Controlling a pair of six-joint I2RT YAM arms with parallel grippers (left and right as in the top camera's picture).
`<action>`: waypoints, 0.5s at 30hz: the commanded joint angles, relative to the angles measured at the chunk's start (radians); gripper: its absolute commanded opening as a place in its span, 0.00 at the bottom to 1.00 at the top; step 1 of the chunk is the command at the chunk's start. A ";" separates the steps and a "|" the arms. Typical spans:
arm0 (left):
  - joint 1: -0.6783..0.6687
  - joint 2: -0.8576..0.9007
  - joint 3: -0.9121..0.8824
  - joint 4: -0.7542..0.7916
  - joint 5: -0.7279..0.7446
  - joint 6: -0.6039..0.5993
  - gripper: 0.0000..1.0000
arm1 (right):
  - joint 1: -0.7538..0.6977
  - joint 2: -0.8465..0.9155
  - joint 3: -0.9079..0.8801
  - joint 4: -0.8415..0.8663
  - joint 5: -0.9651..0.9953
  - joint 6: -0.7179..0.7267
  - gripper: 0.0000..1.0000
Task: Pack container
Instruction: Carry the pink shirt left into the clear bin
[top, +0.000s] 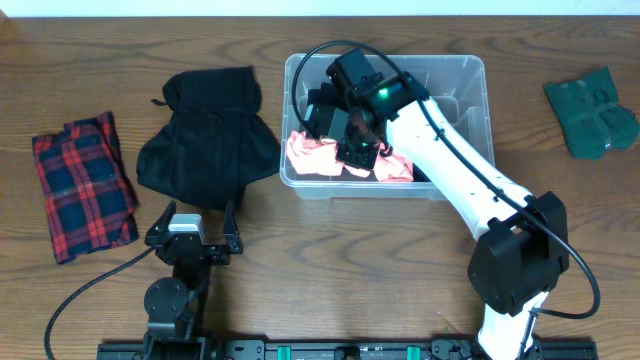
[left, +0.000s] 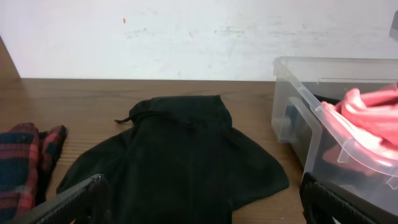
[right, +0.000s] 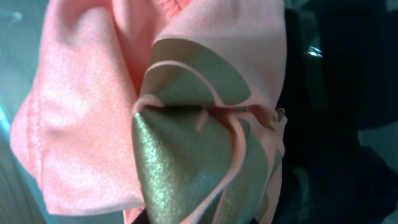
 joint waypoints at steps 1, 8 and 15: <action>-0.004 -0.006 -0.019 -0.037 -0.027 0.006 0.98 | 0.018 0.010 -0.011 0.005 0.002 -0.077 0.01; -0.004 -0.006 -0.019 -0.037 -0.027 0.006 0.98 | 0.016 0.025 -0.026 0.006 0.000 -0.082 0.01; -0.004 -0.006 -0.019 -0.037 -0.027 0.006 0.98 | 0.018 0.025 -0.026 0.006 0.001 -0.056 0.22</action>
